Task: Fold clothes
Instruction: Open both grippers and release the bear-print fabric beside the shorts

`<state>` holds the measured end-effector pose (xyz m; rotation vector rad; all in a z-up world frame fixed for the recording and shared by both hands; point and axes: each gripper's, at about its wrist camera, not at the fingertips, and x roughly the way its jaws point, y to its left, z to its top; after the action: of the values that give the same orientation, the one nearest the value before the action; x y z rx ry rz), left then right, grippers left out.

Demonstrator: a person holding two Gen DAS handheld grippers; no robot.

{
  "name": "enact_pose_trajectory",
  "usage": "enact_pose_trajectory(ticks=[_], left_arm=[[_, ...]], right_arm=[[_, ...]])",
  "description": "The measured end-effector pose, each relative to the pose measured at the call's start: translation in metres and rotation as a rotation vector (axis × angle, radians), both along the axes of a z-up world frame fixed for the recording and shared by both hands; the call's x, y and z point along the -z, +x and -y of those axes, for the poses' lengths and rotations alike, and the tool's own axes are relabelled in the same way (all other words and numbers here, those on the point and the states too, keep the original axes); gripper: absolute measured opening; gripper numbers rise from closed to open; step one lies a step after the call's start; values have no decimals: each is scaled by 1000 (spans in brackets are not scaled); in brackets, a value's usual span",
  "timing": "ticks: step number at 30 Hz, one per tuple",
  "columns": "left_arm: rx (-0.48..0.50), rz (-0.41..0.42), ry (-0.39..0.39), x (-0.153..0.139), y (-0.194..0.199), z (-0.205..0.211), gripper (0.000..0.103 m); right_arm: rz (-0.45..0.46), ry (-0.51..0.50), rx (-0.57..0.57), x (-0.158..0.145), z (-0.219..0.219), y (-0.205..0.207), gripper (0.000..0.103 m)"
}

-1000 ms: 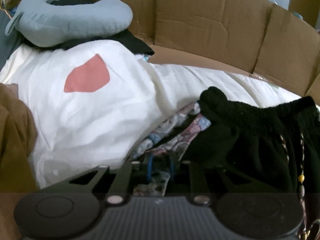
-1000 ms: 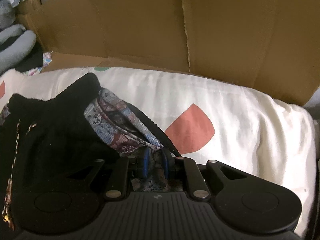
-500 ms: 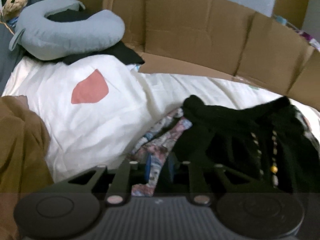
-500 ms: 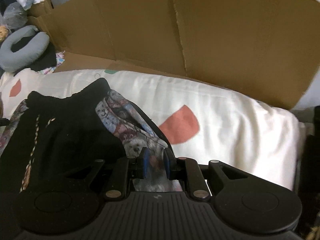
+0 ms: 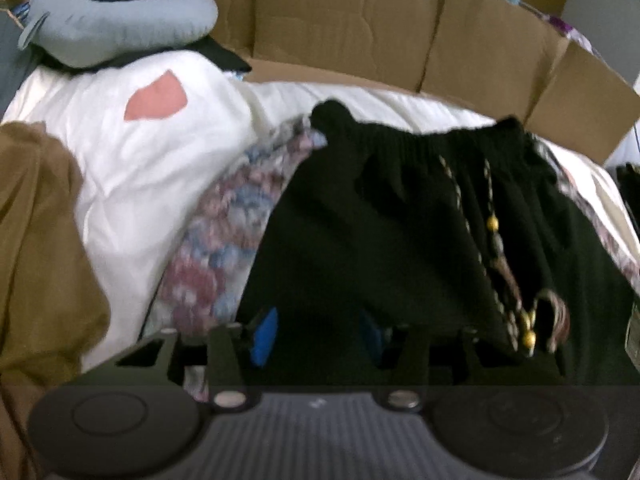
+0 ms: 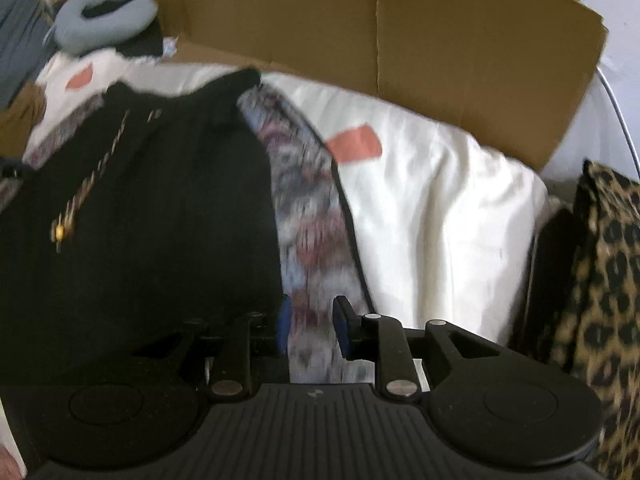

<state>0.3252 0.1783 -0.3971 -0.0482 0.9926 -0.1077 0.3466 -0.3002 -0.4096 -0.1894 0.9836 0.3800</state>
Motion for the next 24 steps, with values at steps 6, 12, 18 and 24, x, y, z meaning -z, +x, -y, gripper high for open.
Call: enact_pose_trajectory(ticks=[6, 12, 18, 24], left_arm=[[-52, -12, 34, 5, -26, -13, 53], [-91, -42, 46, 2, -50, -30, 53], [-92, -86, 63, 0, -52, -31, 56], [-60, -164, 110, 5, -54, -30, 56]], right_arm=[[-22, -64, 67, 18, 25, -40, 30], [-37, -59, 144, 20, 59, -75, 30], [-53, -88, 140, 21, 66, -95, 31], [-74, -84, 166, 23, 67, -97, 31]])
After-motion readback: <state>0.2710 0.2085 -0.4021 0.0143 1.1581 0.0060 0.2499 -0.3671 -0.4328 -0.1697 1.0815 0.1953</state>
